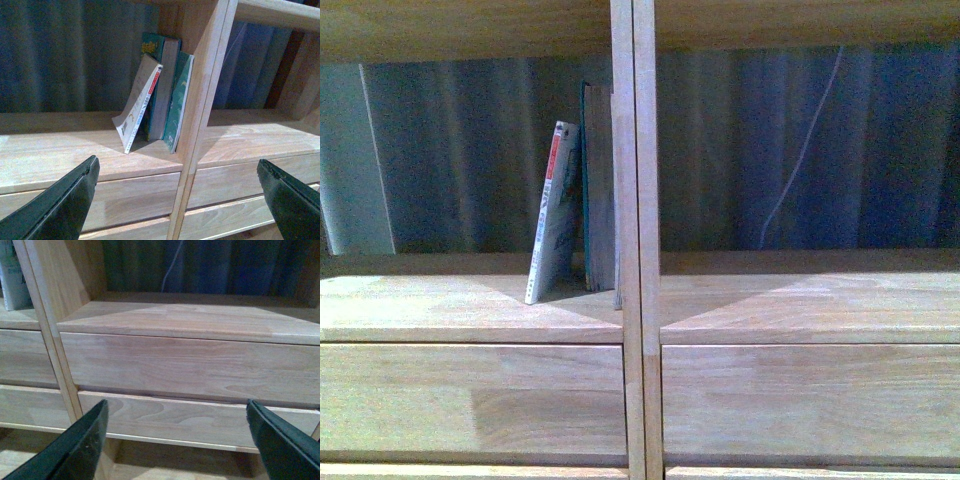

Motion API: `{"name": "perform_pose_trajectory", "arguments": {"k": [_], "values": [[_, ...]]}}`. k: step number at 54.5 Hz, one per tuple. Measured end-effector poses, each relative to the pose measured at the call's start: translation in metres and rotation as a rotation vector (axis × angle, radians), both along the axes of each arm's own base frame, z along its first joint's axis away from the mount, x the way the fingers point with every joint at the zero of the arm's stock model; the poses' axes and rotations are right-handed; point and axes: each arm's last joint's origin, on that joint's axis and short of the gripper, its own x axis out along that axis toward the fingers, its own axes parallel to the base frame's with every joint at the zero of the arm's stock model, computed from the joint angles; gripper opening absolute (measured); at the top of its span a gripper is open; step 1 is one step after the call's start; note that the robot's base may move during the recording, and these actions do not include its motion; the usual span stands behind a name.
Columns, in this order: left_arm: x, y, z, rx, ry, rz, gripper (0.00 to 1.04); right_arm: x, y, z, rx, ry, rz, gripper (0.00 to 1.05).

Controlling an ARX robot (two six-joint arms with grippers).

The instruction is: Organize books on shelf

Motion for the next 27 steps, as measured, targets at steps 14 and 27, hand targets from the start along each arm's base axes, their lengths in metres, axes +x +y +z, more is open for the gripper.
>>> {"name": "perform_pose_trajectory", "arguments": {"k": [14, 27], "values": [[-0.045, 0.004, -0.031, 0.022, 0.015, -0.016, 0.97, 0.0, 0.0, 0.0, 0.0, 0.0, 0.0, 0.98], [-0.064, -0.003, -0.061, 0.052, 0.096, 0.304, 0.74, 0.0, 0.0, 0.0, 0.0, 0.0, -0.001, 0.98]]}}
